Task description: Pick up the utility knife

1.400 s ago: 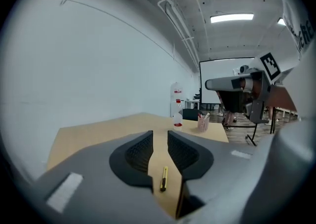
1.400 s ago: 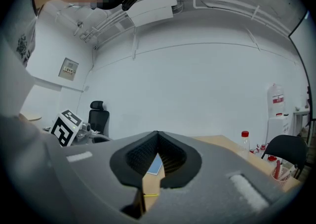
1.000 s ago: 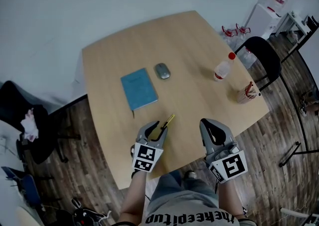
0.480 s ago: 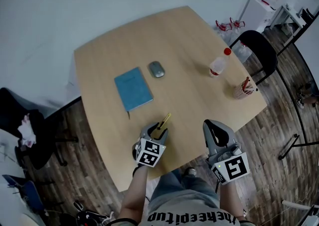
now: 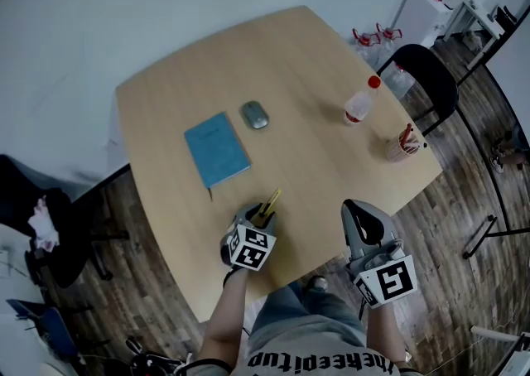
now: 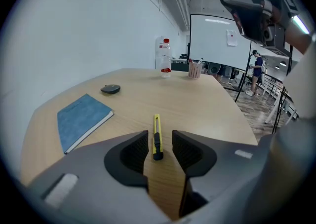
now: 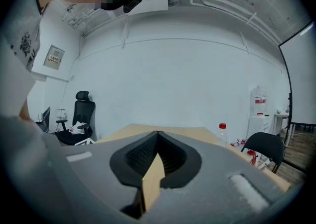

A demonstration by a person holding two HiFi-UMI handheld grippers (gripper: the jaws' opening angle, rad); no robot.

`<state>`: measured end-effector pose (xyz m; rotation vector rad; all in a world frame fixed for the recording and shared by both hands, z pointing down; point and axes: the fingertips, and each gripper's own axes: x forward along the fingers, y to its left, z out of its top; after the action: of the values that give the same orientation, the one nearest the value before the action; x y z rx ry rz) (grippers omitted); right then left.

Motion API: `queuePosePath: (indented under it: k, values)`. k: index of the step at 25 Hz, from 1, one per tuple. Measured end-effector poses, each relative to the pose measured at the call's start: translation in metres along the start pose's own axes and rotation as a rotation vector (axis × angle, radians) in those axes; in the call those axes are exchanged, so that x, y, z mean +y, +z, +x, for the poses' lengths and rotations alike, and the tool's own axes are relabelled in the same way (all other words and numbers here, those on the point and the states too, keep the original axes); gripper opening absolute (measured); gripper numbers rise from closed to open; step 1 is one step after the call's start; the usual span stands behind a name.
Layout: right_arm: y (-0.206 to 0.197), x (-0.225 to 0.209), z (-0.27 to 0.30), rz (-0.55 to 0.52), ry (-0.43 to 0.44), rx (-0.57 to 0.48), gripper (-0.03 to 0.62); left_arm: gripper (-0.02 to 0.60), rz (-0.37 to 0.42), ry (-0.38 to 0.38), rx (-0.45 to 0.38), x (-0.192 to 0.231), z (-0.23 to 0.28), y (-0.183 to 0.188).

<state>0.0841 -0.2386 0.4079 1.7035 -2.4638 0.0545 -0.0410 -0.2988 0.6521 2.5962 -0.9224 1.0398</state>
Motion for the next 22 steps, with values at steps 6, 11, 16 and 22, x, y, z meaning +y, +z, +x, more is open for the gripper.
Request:
queuePosePath:
  k: [6, 11, 16, 22]
  values:
    - [-0.002, -0.007, -0.003, 0.0, -0.019, 0.007, 0.002, 0.166, -0.001, -0.001, 0.033, 0.001, 0.011, -0.005]
    - [-0.004, -0.009, -0.004, 0.002, -0.027, 0.011, 0.0, 0.152, -0.004, -0.006, 0.054, 0.002, 0.015, -0.01]
    - [-0.003, -0.011, -0.004, 0.002, -0.029, 0.011, 0.002, 0.131, -0.021, -0.021, 0.054, -0.001, 0.016, -0.009]
    - [-0.002, -0.009, -0.004, 0.0, -0.028, 0.008, 0.002, 0.089, -0.018, -0.025, 0.058, -0.005, 0.017, -0.009]
